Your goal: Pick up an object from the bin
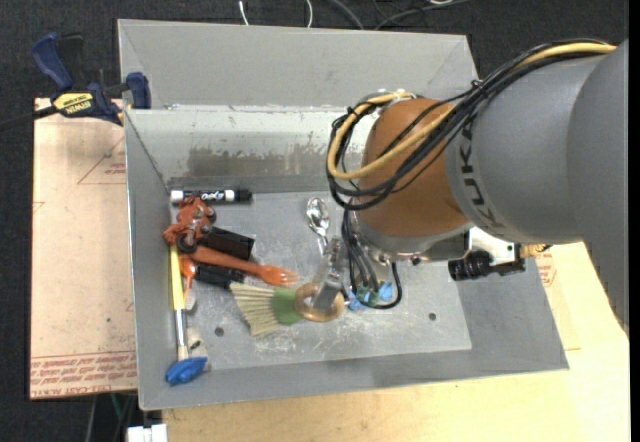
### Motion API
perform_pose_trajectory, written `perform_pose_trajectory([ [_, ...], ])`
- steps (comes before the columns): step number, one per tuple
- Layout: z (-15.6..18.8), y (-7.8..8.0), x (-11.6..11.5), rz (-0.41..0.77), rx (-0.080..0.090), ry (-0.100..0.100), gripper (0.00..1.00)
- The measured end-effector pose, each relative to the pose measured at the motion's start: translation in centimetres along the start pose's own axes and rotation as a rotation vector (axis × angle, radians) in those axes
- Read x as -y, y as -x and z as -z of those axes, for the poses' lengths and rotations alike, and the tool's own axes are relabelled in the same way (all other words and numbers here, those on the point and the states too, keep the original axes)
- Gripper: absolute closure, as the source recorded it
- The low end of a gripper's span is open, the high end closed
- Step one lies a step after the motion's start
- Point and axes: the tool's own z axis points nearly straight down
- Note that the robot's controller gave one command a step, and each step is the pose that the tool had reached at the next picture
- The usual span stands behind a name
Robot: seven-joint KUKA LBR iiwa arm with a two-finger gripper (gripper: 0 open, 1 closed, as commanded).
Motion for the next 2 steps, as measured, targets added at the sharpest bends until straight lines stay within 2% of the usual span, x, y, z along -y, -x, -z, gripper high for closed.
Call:
perform_pose_trajectory([
  [2, 0.0, -0.01, -0.01, 0.0, 0.0, 0.0, 1.0],
])
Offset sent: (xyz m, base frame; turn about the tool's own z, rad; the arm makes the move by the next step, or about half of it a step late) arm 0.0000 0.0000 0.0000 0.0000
